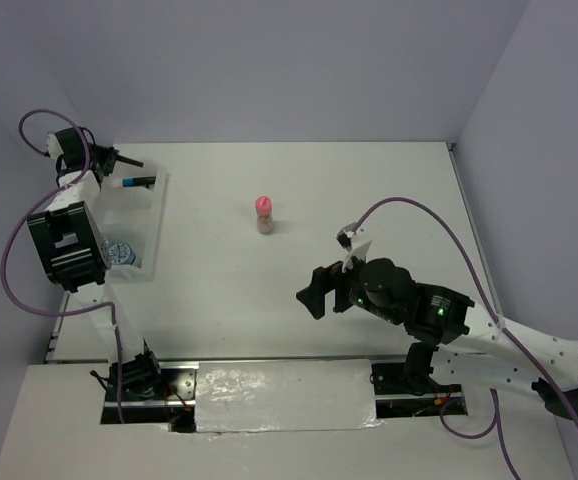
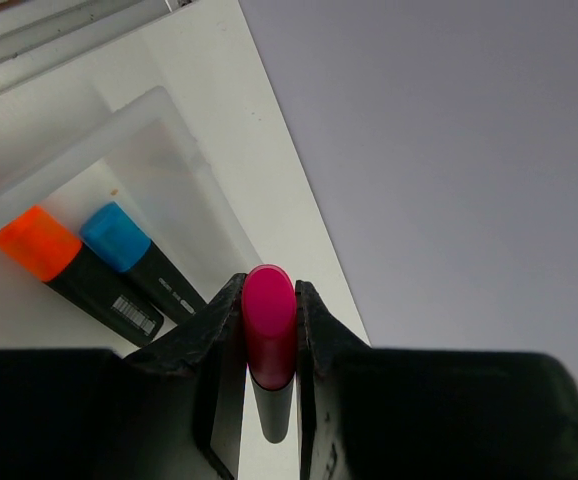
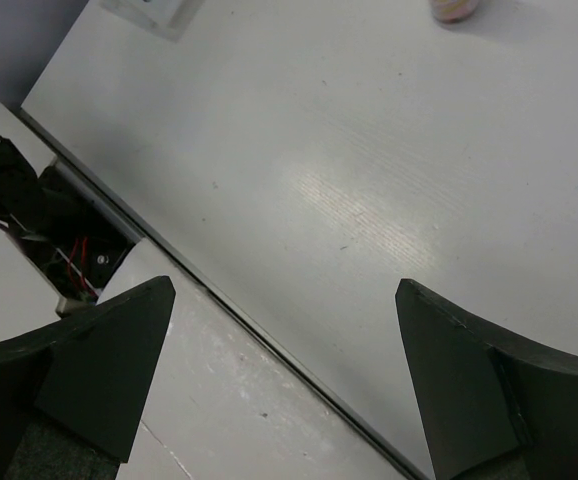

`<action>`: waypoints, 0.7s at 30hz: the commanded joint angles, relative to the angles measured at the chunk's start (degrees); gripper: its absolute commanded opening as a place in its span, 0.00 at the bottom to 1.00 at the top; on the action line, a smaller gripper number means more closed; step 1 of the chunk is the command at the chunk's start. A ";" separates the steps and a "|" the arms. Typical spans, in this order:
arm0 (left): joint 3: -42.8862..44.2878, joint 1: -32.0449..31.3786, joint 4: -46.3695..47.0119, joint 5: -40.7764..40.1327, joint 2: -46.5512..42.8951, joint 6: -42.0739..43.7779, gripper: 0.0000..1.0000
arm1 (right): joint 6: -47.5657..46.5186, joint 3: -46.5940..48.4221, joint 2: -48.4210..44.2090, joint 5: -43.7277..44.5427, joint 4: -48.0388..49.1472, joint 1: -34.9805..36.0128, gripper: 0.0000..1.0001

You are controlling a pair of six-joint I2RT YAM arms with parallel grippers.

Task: Sort the stationery into containers
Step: Place the pen in the storage box, then pick up the stationery from the center of the board.

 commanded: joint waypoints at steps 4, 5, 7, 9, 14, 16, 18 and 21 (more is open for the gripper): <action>2.20 0.24 0.99 -1.98 0.77 3.30 0.48 | -1.51 0.74 2.26 -0.19 3.58 -0.02 1.00; 2.29 0.41 0.98 -1.98 0.77 3.38 0.52 | -1.51 0.83 2.44 -0.37 3.84 -0.02 1.00; 2.03 0.59 0.28 -1.98 0.51 3.39 0.64 | -1.51 0.83 2.87 -0.63 4.02 -0.02 1.00; 1.68 0.85 0.28 -1.98 0.16 3.39 0.68 | -1.60 1.09 3.14 -0.72 3.85 -0.02 1.00; 1.24 1.21 -0.33 -1.89 -1.59 3.39 0.75 | -1.60 0.65 3.58 -0.19 4.63 -0.81 1.00; 1.23 1.12 -0.68 -1.98 -4.13 3.65 0.78 | -2.03 1.44 6.12 -2.29 4.72 -3.88 1.00; 1.59 1.03 -1.82 -1.98 -6.16 4.09 0.83 | -2.73 1.79 9.62 -4.40 6.56 -6.43 1.00; 3.34 1.03 -7.26 -3.37 -11.25 6.02 0.91 | -5.11 1.79 15.50 -9.41 11.39 -12.31 1.00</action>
